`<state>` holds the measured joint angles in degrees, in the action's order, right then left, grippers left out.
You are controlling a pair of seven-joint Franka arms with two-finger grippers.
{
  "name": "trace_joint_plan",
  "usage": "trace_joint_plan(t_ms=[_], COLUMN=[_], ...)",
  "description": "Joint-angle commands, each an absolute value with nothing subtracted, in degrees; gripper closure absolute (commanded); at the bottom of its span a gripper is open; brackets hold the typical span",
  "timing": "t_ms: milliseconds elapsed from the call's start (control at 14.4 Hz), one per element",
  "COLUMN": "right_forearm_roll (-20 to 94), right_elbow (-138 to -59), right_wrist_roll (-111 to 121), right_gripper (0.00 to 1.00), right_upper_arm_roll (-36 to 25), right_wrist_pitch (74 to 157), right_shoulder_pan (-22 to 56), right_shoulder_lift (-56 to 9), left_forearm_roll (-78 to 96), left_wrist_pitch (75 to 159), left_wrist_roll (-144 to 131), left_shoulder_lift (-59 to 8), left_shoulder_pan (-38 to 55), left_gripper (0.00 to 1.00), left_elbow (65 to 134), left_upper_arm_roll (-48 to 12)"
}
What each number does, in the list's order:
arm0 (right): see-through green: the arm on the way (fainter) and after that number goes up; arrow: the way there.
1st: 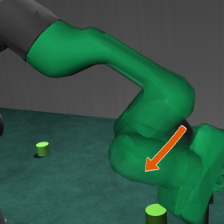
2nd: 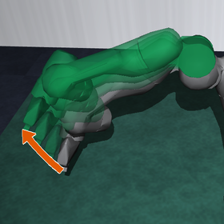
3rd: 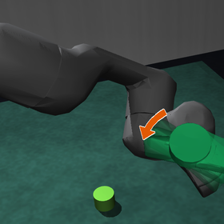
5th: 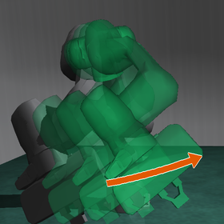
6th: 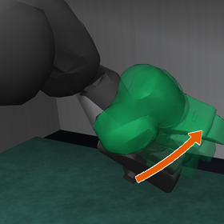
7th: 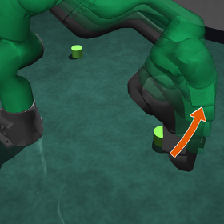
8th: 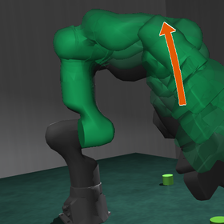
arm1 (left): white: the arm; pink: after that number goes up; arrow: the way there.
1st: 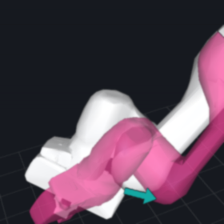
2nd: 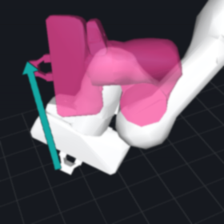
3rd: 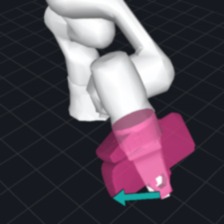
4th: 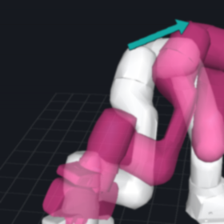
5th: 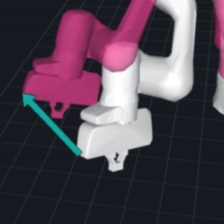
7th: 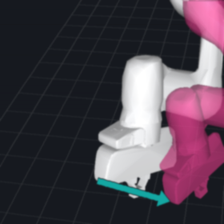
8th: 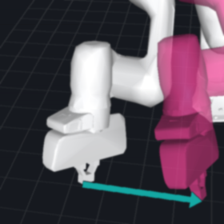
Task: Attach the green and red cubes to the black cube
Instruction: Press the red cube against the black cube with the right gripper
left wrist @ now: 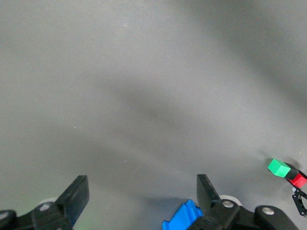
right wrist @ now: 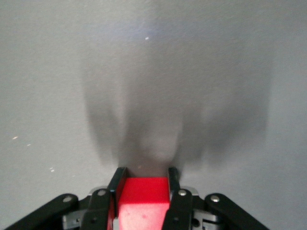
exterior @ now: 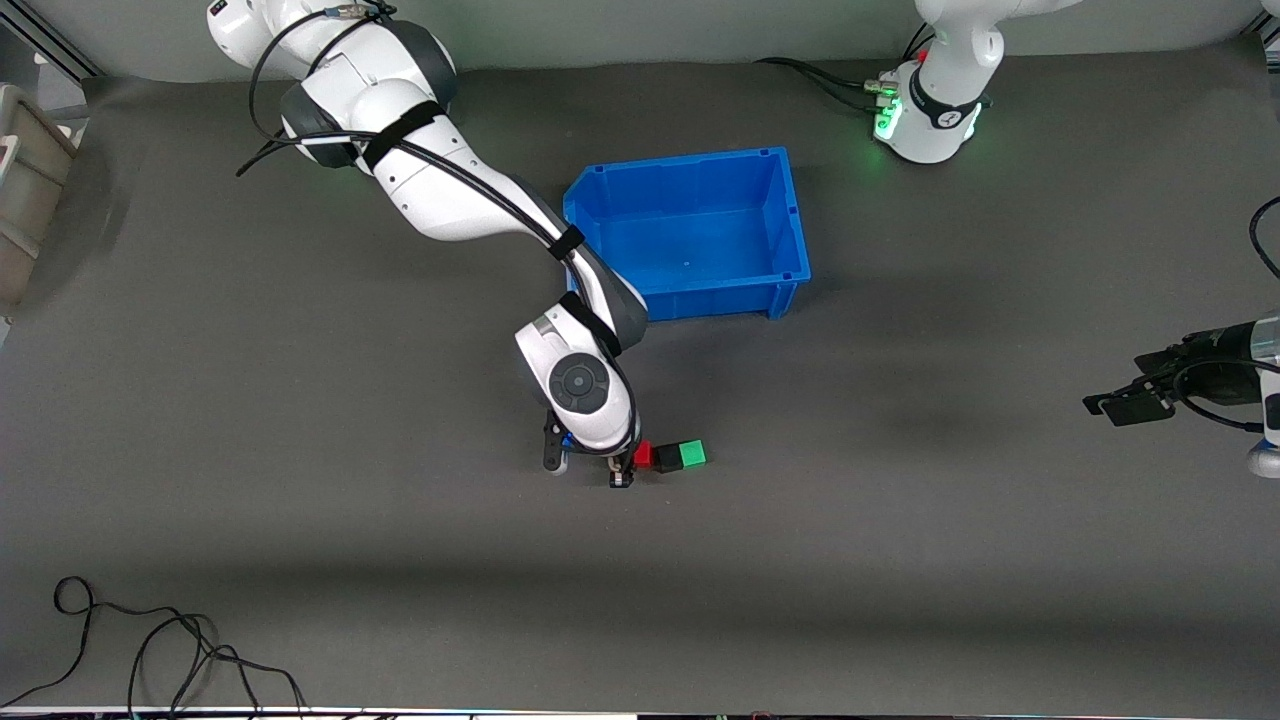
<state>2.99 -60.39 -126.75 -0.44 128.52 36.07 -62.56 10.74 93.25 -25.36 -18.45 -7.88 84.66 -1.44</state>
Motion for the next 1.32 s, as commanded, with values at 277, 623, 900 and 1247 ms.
trace_joint_plan(t_ms=[277,623,900,1247], right_forearm_roll=[1.1,-2.0,-1.5,5.2], right_elbow=[-54.6,-54.9,-54.8,-55.2], right_wrist_roll=[-128.1,-125.0,-120.8,-103.2], right_gripper=[1.00,0.00,0.00,0.00], right_upper_arm_roll=[-1.8,-1.9,-1.8,-1.6], right_wrist_pitch=[132.5,132.5,125.5,102.6], right_shoulder_pan=[36.6,37.6,37.0,32.1], right_shoulder_lift=[-68.2,-68.0,-63.0,-47.5], left_forearm_roll=[9.7,9.6,5.4,2.2], left_wrist_pitch=[93.5,93.6,94.7,93.5], left_wrist_roll=[-24.6,-24.5,-12.4,-5.3], left_shoulder_lift=[-17.8,-17.8,-17.2,-13.5], left_shoulder_pan=[-7.5,-7.4,-6.2,-4.9], left_gripper=[0.00,0.00,0.00,0.00], left_elbow=[84.6,84.6,83.5,84.0], left_upper_arm_roll=[-1.4,-1.5,-1.5,-1.5])
